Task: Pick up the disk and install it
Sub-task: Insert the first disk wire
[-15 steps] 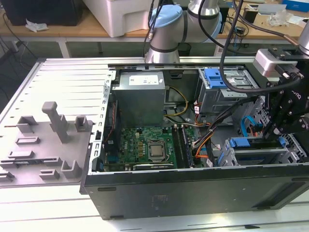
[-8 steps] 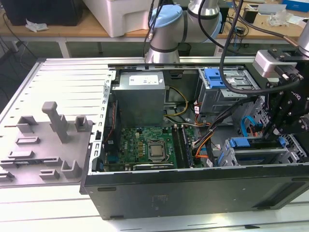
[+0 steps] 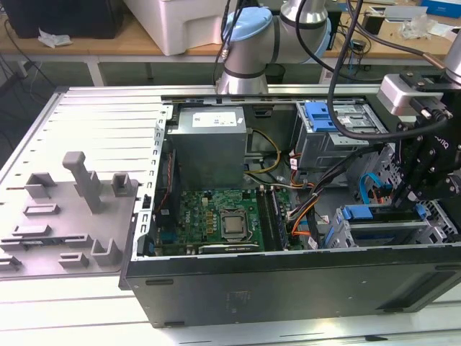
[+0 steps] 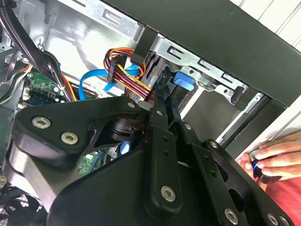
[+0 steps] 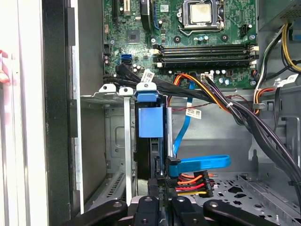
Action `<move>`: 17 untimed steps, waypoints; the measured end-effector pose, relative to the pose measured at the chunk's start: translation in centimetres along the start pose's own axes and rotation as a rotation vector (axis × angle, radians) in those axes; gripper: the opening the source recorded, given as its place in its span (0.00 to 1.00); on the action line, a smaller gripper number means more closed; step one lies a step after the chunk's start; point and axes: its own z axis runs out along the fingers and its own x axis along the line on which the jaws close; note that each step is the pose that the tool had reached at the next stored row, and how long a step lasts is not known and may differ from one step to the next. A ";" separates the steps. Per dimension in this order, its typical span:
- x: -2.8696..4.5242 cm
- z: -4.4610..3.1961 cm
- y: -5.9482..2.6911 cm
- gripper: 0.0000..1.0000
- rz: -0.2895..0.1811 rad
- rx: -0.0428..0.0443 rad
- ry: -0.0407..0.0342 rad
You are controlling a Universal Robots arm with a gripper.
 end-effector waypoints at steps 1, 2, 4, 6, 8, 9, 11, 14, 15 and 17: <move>0.00 0.01 0.00 0.17 0.000 0.0000 -0.0001; 0.00 0.02 0.00 0.17 0.000 0.0000 0.0000; 0.00 0.05 0.00 0.17 0.000 0.0000 0.0000; -0.01 0.11 0.00 0.17 0.000 0.0000 -0.0002; -0.01 0.18 0.00 0.17 0.000 0.0000 -0.0002; -0.01 0.21 0.00 0.17 0.000 0.0000 0.0000; -0.02 0.25 0.00 0.17 0.000 0.0000 0.0001; -0.02 0.35 0.00 0.17 0.000 0.0000 0.0000; -0.03 0.40 0.00 0.17 0.000 0.0000 -0.0003; -0.03 0.47 0.00 0.17 0.000 0.0000 0.0003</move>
